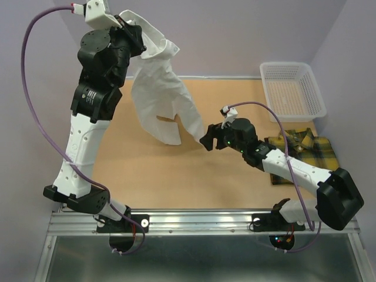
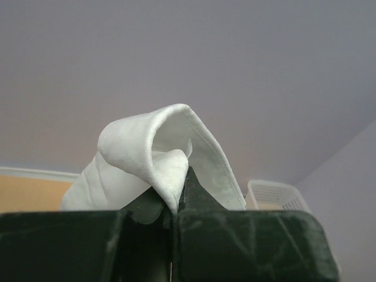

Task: Fold and stack the long sleeve shirts
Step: Flatten the shirt out

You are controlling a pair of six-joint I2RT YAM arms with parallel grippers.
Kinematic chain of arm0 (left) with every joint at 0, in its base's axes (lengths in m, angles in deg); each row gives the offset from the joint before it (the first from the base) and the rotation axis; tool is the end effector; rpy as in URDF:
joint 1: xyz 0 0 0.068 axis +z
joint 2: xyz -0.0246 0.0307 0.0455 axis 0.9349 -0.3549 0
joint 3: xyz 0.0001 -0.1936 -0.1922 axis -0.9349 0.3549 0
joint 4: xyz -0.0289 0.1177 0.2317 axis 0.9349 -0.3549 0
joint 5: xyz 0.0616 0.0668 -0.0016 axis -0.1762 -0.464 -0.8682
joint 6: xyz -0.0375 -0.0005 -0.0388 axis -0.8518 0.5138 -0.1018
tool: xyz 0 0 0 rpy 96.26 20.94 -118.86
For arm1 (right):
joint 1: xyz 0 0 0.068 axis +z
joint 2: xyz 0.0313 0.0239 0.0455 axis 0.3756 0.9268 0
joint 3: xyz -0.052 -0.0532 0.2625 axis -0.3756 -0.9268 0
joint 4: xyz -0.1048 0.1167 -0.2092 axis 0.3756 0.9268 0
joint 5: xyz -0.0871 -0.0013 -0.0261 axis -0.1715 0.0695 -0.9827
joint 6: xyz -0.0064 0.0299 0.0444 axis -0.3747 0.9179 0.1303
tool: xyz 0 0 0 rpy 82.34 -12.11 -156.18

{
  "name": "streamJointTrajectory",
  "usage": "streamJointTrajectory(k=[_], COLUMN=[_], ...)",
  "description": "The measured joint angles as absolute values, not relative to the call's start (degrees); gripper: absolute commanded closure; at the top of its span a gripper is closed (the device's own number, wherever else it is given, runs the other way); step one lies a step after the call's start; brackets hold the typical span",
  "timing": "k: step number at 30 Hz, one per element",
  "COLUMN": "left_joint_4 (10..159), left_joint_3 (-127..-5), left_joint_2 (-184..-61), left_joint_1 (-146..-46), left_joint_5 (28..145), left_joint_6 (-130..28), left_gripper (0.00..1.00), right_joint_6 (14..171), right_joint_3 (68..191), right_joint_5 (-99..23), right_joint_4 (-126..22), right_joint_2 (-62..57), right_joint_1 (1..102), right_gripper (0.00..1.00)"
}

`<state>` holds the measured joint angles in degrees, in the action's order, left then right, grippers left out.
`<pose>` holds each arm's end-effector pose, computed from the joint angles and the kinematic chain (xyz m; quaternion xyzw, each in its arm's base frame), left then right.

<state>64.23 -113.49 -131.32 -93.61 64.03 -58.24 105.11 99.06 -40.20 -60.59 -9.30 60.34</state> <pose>0.2450 -0.1015 0.5974 -0.0681 0.5970 -0.2228 0.7676 0.2293 0.1848 0.2596 -0.1577 0.8120 0.3036 0.4728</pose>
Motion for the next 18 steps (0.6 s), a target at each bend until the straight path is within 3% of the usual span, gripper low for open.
streamJointTrajectory(k=[6,11,18], left_joint_4=[64.8,64.9,64.5], left_joint_3=[-116.1,-116.2,-116.2], left_joint_2=[-128.8,-127.0,-126.7], left_joint_1=[-93.6,-93.6,-93.6], left_joint_5=[61.2,60.1,58.1], left_joint_6=[-55.8,-55.2,-55.2], left_gripper=[1.0,1.0,1.0], right_joint_6=[104.2,102.4,98.8], right_joint_3=[98.0,96.5,96.4], right_joint_5=[-39.8,-37.6,-36.7], right_joint_4=[-62.7,-65.9,-75.1], right_joint_2=[-8.8,-5.0,0.5], right_joint_1=[60.4,60.5,64.3], right_gripper=[0.13,0.0,0.0])
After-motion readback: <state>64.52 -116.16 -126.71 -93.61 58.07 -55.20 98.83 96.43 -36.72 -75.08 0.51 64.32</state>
